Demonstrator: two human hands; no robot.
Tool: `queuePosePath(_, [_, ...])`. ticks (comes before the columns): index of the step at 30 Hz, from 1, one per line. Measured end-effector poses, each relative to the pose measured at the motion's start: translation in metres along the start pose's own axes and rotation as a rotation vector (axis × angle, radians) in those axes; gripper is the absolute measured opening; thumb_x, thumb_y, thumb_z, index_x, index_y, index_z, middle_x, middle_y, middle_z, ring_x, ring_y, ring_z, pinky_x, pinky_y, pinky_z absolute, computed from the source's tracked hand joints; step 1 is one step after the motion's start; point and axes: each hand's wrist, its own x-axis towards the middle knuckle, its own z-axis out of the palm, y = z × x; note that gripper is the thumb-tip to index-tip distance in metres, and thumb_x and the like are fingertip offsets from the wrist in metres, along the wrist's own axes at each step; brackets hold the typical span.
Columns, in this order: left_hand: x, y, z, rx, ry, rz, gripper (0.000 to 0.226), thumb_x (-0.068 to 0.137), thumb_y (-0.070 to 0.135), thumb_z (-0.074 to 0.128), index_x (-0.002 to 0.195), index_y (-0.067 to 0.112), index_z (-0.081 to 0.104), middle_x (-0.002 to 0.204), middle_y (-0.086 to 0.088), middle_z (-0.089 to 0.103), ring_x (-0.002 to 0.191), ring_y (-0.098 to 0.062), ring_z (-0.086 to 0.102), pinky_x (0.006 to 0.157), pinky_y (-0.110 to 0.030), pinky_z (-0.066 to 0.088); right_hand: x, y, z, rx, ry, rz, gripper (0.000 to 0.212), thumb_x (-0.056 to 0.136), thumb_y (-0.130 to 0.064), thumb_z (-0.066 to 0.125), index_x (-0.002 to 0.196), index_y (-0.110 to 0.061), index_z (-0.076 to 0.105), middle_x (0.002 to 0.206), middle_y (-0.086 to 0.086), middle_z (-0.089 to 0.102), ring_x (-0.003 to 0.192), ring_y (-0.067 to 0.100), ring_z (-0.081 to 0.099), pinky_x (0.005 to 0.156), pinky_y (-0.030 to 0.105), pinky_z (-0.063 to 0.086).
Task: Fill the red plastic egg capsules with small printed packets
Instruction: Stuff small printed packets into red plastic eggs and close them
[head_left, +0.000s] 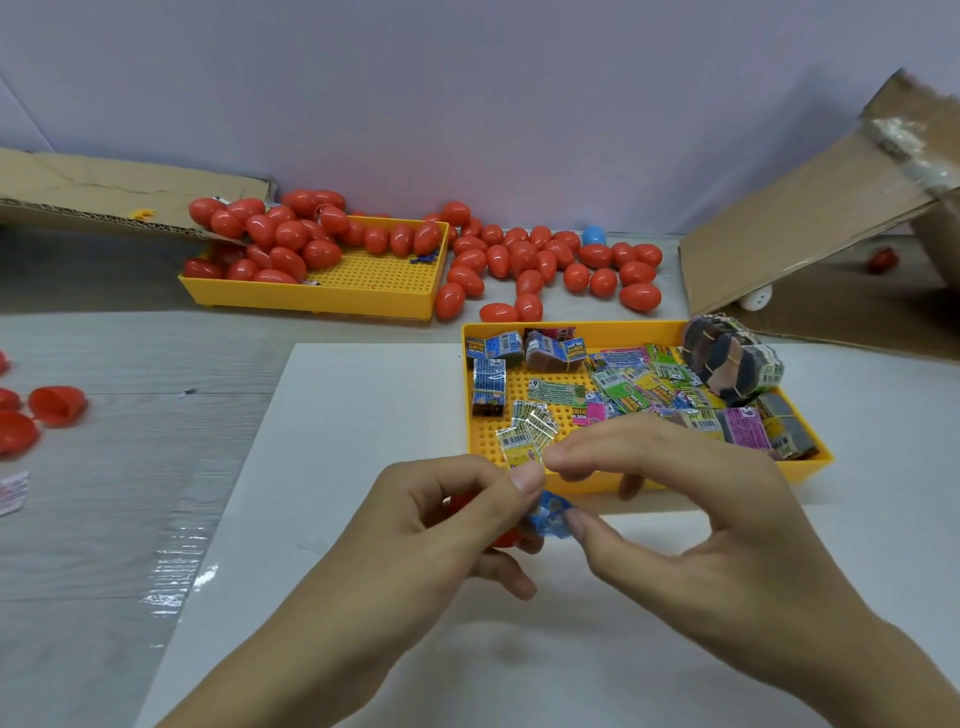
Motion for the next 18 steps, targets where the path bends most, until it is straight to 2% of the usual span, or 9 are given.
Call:
queuePosePath(3, [-0.0002,-0.0024,0.0032,0.029,0.014,0.049,0.036,0.075,0.04,0.068,0.067,0.005,0.072,0.081,-0.024,0.065,0.072,-0.019,0.065,0.058,-0.027,0.053,-0.0002,-0.0027,0.0011,-0.02,0.003,-0.032,0.031,0.078,-0.011,0.076,0.105,-0.026,0.07,0.099,-0.018,0.069,0.094,0.008,0.066,0.069,0.015,0.046])
queuePosePath(7, [-0.0012,-0.0025,0.006,0.05,0.021,0.096,0.037,0.075,0.046,0.072,0.07,0.009,0.076,0.08,-0.013,0.068,0.072,-0.017,0.065,0.059,-0.027,0.054,-0.0008,-0.0033,0.0041,-0.027,0.025,-0.057,0.017,0.083,-0.014,0.075,0.1,-0.019,0.074,0.088,-0.014,0.071,0.08,0.002,0.065,0.064,0.017,0.047])
queuePosePath(10, [-0.0003,0.0,0.004,-0.056,0.031,0.052,0.043,0.078,0.038,0.08,0.076,-0.004,0.073,0.079,-0.02,0.067,0.071,-0.019,0.064,0.057,-0.027,0.053,-0.0008,-0.0038,0.0045,-0.059,0.034,-0.107,0.017,0.085,-0.018,0.071,0.101,-0.012,0.074,0.091,-0.01,0.073,0.083,0.0,0.065,0.069,0.012,0.046])
queuePosePath(12, [-0.0001,0.001,0.0022,-0.105,0.036,0.035,0.051,0.075,0.039,0.075,0.08,-0.011,0.07,0.08,-0.022,0.066,0.072,-0.021,0.064,0.055,-0.026,0.053,-0.0005,-0.0029,0.0025,-0.092,0.058,-0.112,0.017,0.084,-0.016,0.074,0.101,-0.012,0.074,0.089,-0.008,0.072,0.082,0.0,0.064,0.068,0.013,0.047])
queuePosePath(15, [-0.0006,0.0001,0.0035,-0.085,0.018,0.04,0.045,0.08,0.039,0.076,0.077,-0.006,0.072,0.078,-0.018,0.066,0.072,-0.019,0.065,0.055,-0.026,0.053,-0.0012,-0.0021,0.0032,-0.095,0.072,-0.096,0.017,0.084,-0.015,0.074,0.101,-0.014,0.075,0.087,-0.009,0.072,0.08,0.002,0.064,0.06,0.021,0.049])
queuePosePath(18, [-0.0016,-0.0029,0.0073,-0.022,-0.009,0.049,0.043,0.081,0.043,0.076,0.074,0.001,0.075,0.079,-0.02,0.066,0.072,-0.018,0.064,0.056,-0.027,0.054,-0.0018,-0.0033,0.0073,-0.05,0.057,-0.088,0.011,0.085,-0.013,0.071,0.095,-0.015,0.074,0.084,-0.012,0.07,0.077,0.005,0.063,0.058,0.023,0.048])
